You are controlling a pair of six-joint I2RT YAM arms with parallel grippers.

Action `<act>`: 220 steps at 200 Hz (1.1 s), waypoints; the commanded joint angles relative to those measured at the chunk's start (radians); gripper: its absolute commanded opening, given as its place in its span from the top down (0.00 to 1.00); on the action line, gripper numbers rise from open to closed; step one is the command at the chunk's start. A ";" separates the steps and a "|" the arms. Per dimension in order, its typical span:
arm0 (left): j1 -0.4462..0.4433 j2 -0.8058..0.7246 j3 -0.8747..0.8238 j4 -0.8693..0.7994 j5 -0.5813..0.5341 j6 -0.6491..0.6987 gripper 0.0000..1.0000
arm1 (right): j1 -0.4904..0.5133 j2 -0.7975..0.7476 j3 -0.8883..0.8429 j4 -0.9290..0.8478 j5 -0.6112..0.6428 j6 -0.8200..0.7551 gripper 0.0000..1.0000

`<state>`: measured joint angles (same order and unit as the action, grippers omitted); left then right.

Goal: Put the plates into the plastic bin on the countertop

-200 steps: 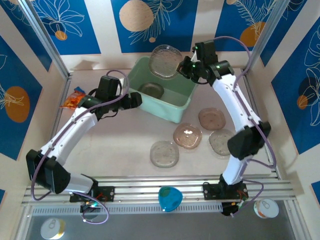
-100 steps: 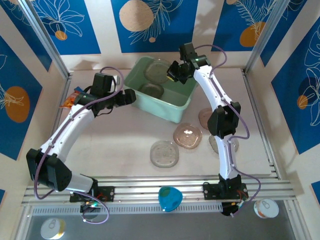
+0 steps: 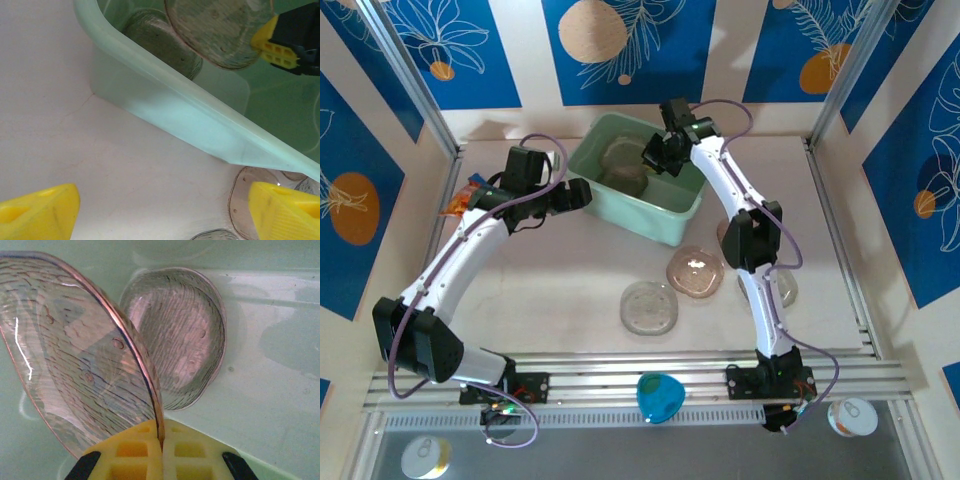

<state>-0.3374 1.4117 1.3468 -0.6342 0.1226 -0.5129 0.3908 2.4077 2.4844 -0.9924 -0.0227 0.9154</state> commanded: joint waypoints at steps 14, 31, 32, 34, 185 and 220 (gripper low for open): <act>0.010 -0.003 -0.023 -0.019 0.011 0.023 0.13 | 0.007 0.059 0.033 -0.048 0.022 0.004 1.00; 0.010 -0.006 -0.029 -0.019 0.012 0.019 0.13 | 0.007 0.072 0.021 -0.044 0.029 0.008 1.00; 0.010 -0.006 -0.030 -0.019 0.012 0.018 0.13 | 0.008 0.073 0.020 -0.043 0.029 0.008 1.00; 0.010 -0.006 -0.031 -0.019 0.011 0.018 0.13 | 0.008 0.074 0.017 -0.042 0.030 0.009 1.00; 0.011 -0.036 -0.111 -0.017 0.038 -0.013 0.13 | 0.014 0.126 0.038 -0.058 0.093 0.033 0.59; 0.008 -0.040 -0.155 -0.013 0.075 -0.025 0.13 | 0.022 0.062 0.039 -0.046 0.097 0.021 0.43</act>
<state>-0.3367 1.3956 1.2263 -0.6365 0.1513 -0.5217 0.4034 2.5401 2.4886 -1.0187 0.0608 0.9436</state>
